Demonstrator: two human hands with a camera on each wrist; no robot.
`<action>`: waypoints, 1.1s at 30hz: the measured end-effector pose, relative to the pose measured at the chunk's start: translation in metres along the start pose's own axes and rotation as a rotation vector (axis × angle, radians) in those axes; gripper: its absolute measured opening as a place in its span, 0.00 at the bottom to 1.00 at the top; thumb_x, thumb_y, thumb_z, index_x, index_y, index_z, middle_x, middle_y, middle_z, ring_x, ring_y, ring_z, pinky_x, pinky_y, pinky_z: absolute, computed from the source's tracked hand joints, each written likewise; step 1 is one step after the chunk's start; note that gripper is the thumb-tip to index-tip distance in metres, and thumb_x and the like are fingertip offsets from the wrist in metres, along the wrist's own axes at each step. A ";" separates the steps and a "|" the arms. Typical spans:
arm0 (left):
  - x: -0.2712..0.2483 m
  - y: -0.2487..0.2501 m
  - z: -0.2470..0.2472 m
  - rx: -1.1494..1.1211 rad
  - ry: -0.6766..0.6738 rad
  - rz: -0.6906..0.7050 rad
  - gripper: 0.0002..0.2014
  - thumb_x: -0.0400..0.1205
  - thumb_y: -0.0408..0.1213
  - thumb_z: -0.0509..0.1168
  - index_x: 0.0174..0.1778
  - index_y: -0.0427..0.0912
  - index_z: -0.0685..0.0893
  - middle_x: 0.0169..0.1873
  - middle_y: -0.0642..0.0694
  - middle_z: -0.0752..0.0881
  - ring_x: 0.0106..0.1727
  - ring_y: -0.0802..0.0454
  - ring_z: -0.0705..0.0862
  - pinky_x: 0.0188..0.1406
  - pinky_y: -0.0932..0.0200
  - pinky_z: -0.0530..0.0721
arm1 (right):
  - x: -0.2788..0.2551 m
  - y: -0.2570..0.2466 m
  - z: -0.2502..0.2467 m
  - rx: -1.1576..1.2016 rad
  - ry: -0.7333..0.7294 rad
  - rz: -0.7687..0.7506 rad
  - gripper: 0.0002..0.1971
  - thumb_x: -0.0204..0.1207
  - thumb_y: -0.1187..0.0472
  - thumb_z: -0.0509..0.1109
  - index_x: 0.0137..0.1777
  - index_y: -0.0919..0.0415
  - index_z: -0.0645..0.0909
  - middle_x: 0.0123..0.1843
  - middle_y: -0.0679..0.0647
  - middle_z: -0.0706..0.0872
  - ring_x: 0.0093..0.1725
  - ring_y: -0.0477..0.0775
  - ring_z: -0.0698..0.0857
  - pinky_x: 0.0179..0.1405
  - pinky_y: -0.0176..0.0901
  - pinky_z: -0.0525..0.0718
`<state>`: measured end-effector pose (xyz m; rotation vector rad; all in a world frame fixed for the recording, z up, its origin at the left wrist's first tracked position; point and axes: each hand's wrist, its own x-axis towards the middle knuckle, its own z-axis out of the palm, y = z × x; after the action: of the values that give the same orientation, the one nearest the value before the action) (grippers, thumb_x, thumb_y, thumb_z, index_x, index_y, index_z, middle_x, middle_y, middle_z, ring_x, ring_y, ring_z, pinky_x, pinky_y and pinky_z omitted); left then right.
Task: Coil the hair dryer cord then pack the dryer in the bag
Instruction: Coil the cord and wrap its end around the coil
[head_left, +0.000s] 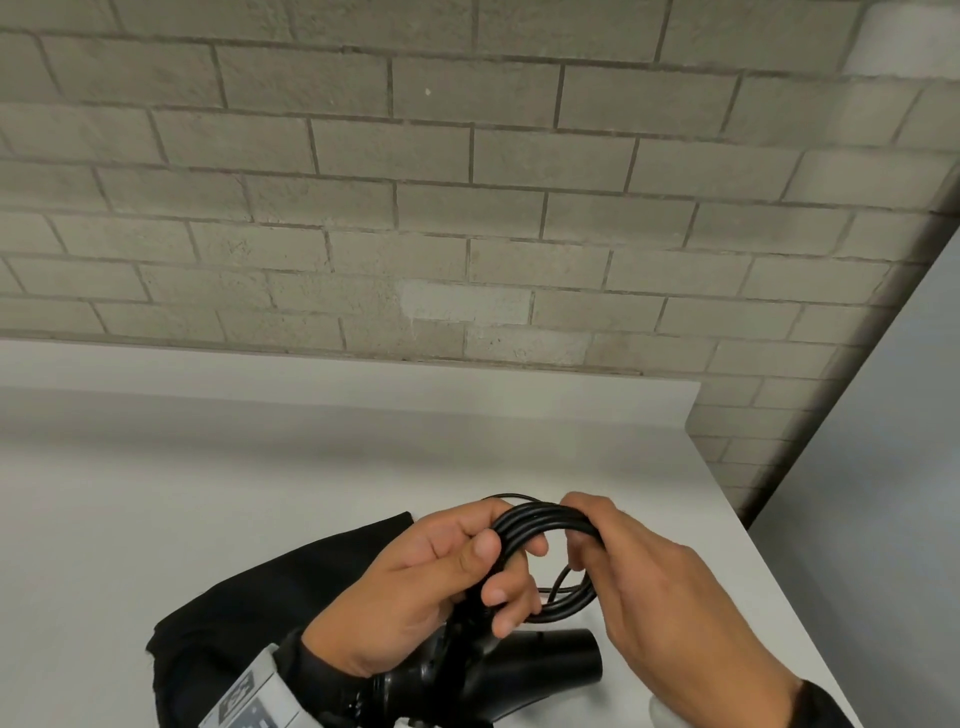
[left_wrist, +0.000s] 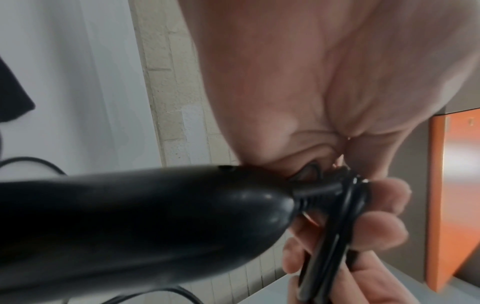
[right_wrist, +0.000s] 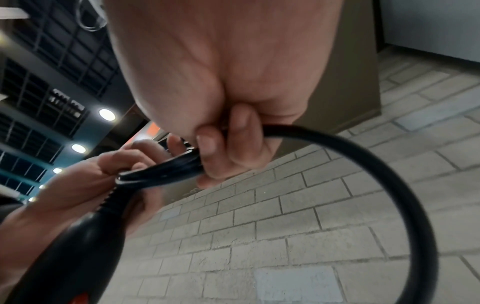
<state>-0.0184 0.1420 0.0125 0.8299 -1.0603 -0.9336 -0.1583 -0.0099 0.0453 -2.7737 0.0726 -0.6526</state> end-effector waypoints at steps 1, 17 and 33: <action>0.000 0.000 0.001 0.002 -0.004 -0.002 0.18 0.87 0.47 0.60 0.59 0.33 0.79 0.31 0.50 0.75 0.32 0.52 0.79 0.54 0.41 0.76 | 0.000 -0.002 -0.001 -0.083 0.025 -0.011 0.13 0.80 0.52 0.53 0.63 0.43 0.69 0.38 0.36 0.80 0.25 0.46 0.77 0.19 0.33 0.75; 0.002 0.007 0.008 0.114 -0.049 -0.065 0.14 0.87 0.47 0.60 0.51 0.38 0.77 0.30 0.50 0.70 0.32 0.52 0.75 0.46 0.37 0.68 | 0.006 0.018 -0.056 0.182 0.068 -0.149 0.09 0.80 0.46 0.66 0.57 0.43 0.78 0.43 0.33 0.80 0.27 0.34 0.72 0.33 0.21 0.70; 0.000 0.006 0.008 0.081 -0.037 -0.029 0.14 0.87 0.48 0.60 0.49 0.38 0.76 0.31 0.51 0.68 0.32 0.52 0.69 0.38 0.44 0.65 | 0.013 0.013 -0.009 0.733 -0.162 -0.032 0.15 0.74 0.45 0.74 0.53 0.54 0.86 0.42 0.52 0.84 0.38 0.54 0.81 0.40 0.52 0.81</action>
<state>-0.0251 0.1430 0.0204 0.8992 -1.1269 -0.9384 -0.1503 -0.0263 0.0545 -2.1049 -0.2050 -0.3562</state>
